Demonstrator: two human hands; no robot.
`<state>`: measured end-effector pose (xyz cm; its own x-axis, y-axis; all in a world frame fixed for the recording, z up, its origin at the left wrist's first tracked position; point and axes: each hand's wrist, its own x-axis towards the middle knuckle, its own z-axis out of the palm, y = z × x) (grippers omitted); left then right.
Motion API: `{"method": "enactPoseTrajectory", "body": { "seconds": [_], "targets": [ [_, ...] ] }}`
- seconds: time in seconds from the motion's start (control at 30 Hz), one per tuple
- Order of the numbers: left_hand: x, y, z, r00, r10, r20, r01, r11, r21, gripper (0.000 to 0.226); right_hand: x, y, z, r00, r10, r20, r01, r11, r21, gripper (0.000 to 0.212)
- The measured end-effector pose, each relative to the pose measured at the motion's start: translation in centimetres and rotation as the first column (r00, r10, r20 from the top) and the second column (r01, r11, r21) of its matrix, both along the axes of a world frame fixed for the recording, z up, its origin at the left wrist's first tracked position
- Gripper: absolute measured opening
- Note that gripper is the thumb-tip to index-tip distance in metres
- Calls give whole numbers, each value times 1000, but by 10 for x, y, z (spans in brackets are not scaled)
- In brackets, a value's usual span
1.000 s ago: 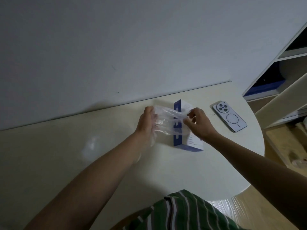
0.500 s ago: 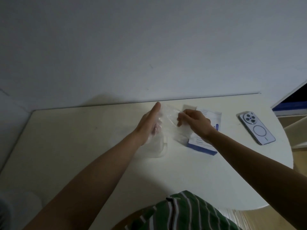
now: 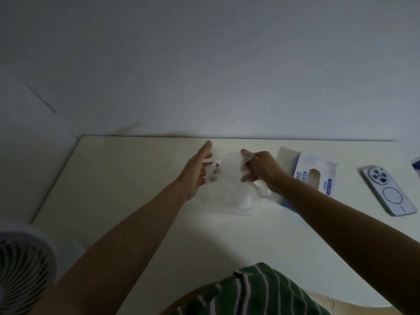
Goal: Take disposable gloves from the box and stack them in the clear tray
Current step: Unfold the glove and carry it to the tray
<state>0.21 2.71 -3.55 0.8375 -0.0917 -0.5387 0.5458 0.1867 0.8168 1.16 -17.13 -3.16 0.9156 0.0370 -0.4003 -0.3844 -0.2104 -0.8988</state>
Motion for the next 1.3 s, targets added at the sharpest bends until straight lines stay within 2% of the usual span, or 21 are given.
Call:
{"method": "enactPoseTrajectory", "body": {
  "seconds": [0.07,0.13,0.2,0.27,0.3,0.33,0.4,0.47,0.53,0.57,0.6,0.67,0.73,0.8,0.87,1.0,1.07,1.13,1.2,1.23,1.3],
  "targets": [
    [-1,6,-5,992,-99,82,92,992,82,73,4,9,2,992,-79,-95,88,992,93,44],
    [-3,9,-10,981,-135,139,108,977,183,53,6,14,5,974,-139,-180,175,963,205,43],
    [-3,8,-10,989,0,146,-32,976,216,9,9,17,5,959,-165,-230,225,939,262,40],
    [0,6,-8,973,204,106,-222,954,200,21,8,17,5,958,-139,-253,196,956,217,34],
    [2,6,-7,962,241,124,-266,927,265,25,7,17,5,961,-101,-256,148,974,169,35],
    [5,6,-7,962,214,170,-265,882,388,27,5,16,5,965,-59,-254,91,989,120,38],
    [7,8,-6,968,58,246,-213,713,669,33,3,14,9,971,-25,-239,35,999,38,41],
    [8,10,-6,968,-62,245,-169,559,811,42,3,11,14,975,-64,-212,57,998,-39,40],
    [6,12,-8,959,-117,256,-170,486,857,44,4,7,18,990,-113,-81,101,985,-139,32],
    [5,13,-10,956,-147,253,-166,441,882,43,5,5,19,988,-138,66,149,965,-214,26],
    [4,12,-12,956,-171,240,-154,404,902,41,5,4,21,953,-142,269,219,934,-282,20],
    [2,10,-17,954,-209,216,-135,343,929,39,0,9,34,796,-75,601,287,920,-266,13],
    [2,8,-20,957,-221,189,-116,306,945,36,-4,19,40,738,66,671,132,962,-240,20],
    [1,6,-22,960,-227,165,-97,284,954,34,-9,34,35,771,328,546,-129,920,-370,21],
    [0,7,-23,962,-238,137,-67,280,958,33,-10,45,16,775,549,313,-322,769,-552,20],
    [-3,9,-21,942,-321,101,-20,246,969,25,-7,51,-23,786,615,-62,-475,536,-698,52],
    [-7,8,-19,885,-449,125,-98,81,992,25,-6,54,-36,770,623,-136,-523,495,-694,67],
    [-9,5,-17,765,-623,162,-295,-115,949,35,-5,58,-45,759,628,-174,-557,487,-672,77],
    [-9,2,-16,612,-780,131,-404,-165,900,33,-5,62,-51,748,631,-206,-580,470,-665,83],
    [-8,0,-18,574,-816,67,-327,-153,933,30,-3,63,-53,743,631,-221,-590,463,-662,84],
    [-5,-2,-27,612,-785,-94,-11,-127,992,34,-1,64,-57,741,626,-242,-597,451,-663,88]
  ]
}}
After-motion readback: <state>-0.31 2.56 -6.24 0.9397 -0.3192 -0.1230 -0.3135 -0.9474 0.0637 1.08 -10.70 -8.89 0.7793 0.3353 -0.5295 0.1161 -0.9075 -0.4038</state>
